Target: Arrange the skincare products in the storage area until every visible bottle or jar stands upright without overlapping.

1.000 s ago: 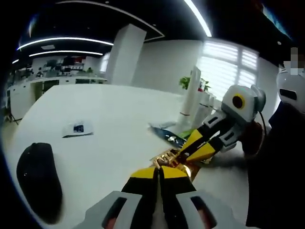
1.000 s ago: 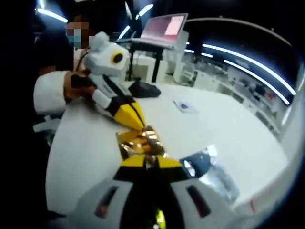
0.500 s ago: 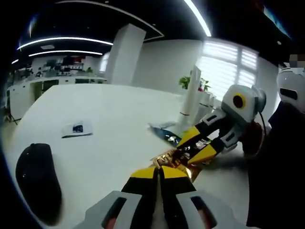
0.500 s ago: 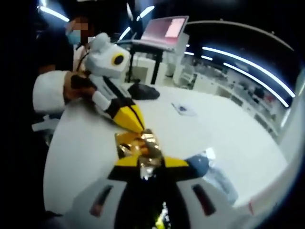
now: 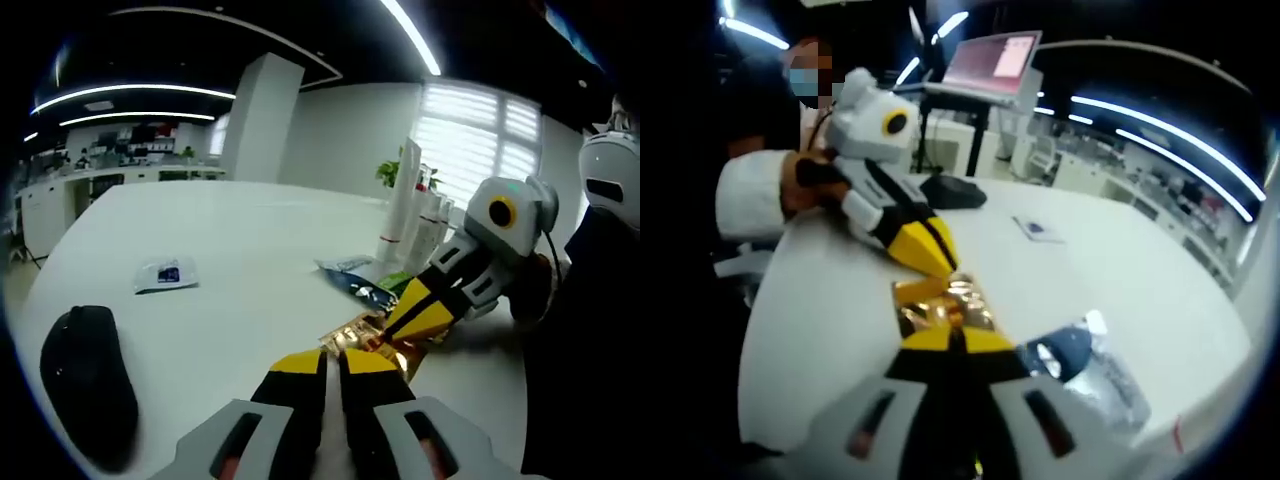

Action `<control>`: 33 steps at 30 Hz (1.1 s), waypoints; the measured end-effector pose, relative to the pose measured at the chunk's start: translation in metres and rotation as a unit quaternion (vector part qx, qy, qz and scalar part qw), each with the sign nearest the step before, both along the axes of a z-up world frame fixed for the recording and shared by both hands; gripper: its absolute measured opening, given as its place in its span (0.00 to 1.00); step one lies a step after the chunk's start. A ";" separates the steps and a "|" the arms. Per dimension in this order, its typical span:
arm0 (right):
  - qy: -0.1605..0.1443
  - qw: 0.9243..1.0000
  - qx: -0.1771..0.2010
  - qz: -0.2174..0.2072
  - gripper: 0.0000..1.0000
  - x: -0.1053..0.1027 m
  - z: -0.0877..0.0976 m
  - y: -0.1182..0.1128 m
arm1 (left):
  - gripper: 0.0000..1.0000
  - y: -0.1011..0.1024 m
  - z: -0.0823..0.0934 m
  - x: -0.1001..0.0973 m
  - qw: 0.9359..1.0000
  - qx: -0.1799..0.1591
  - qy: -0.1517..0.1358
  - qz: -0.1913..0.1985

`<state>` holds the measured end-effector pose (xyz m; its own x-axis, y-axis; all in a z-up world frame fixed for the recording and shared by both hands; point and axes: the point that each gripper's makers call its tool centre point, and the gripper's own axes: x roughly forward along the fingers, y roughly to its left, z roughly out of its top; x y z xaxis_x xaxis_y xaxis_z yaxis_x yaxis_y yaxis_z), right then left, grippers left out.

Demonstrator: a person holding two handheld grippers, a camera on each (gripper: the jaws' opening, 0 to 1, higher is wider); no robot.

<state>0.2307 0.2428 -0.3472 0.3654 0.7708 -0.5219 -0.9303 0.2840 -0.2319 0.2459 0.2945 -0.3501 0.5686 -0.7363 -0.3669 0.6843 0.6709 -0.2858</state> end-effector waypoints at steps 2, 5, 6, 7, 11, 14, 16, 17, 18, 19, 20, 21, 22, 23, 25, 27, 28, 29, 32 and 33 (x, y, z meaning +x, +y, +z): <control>0.001 1.000 0.001 -0.002 0.00 0.000 0.000 0.000 | 0.05 0.000 0.003 0.000 1.000 -0.008 -0.003 0.002; 0.005 1.000 0.004 -0.004 0.00 0.000 0.000 0.000 | 0.04 -0.002 0.006 0.000 1.000 -0.019 -0.005 0.002; 0.006 1.000 0.005 -0.005 0.00 -0.001 0.000 0.000 | 0.04 -0.003 0.006 -0.001 1.000 -0.020 -0.005 0.000; 0.007 1.000 0.006 -0.006 0.00 -0.001 0.000 0.000 | 0.03 -0.005 0.005 -0.001 1.000 -0.018 -0.001 -0.001; 0.016 1.000 0.013 -0.010 0.00 -0.001 0.000 0.001 | 0.03 -0.013 -0.001 -0.003 1.000 -0.014 0.017 -0.006; 0.013 1.000 0.012 -0.008 0.00 -0.001 0.000 0.001 | 0.02 -0.014 -0.001 -0.004 1.000 -0.017 0.020 -0.010; 0.014 1.000 0.011 -0.008 0.00 -0.002 0.000 0.001 | 0.02 -0.013 -0.001 -0.004 1.000 -0.015 0.021 -0.010; 0.015 1.000 0.011 -0.008 0.00 -0.002 0.000 0.001 | 0.02 -0.013 -0.001 -0.004 1.000 -0.014 0.021 -0.009; 0.018 1.000 0.012 -0.009 0.00 -0.002 0.000 0.002 | 0.02 -0.013 -0.001 -0.004 1.000 -0.014 0.020 -0.009; 0.027 0.999 0.014 -0.013 0.00 -0.001 0.000 0.002 | 0.02 -0.013 -0.001 -0.003 1.000 -0.016 0.019 -0.008; 0.031 0.999 0.015 -0.012 0.00 -0.001 0.000 0.003 | 0.02 -0.013 0.000 -0.003 1.000 -0.018 0.019 -0.008; 0.033 0.999 0.016 -0.011 0.00 -0.002 0.001 0.003 | 0.02 -0.013 0.000 -0.003 1.000 -0.020 0.019 -0.008; 0.035 0.999 0.019 -0.011 0.00 -0.002 0.001 0.004 | 0.02 -0.014 0.000 -0.003 1.000 -0.021 0.021 -0.008; 0.036 0.999 0.021 -0.012 0.00 -0.002 0.001 0.004 | 0.02 -0.014 0.000 -0.003 1.000 -0.021 0.022 -0.008; 0.035 0.999 0.022 -0.008 0.00 -0.003 0.002 0.005 | 0.02 -0.015 0.001 -0.002 1.000 -0.020 0.022 -0.007; 0.034 0.999 0.017 -0.007 0.00 -0.003 0.002 0.005 | 0.02 -0.015 0.002 -0.003 1.000 -0.019 0.022 -0.008; 0.033 0.999 0.018 -0.007 0.00 -0.003 0.003 0.006 | 0.02 -0.014 0.002 -0.003 1.000 -0.018 0.022 -0.007; 0.033 0.999 0.021 -0.008 0.00 -0.002 0.005 0.007 | 0.02 -0.014 0.003 -0.002 1.000 -0.018 0.021 -0.005; 0.035 0.999 0.028 -0.009 0.00 -0.001 0.008 0.010 | 0.02 -0.011 0.006 0.000 1.000 -0.022 0.020 -0.001; 0.038 0.999 0.033 -0.011 0.00 -0.001 0.009 0.011 | 0.02 -0.010 0.007 0.000 0.999 -0.030 0.022 0.000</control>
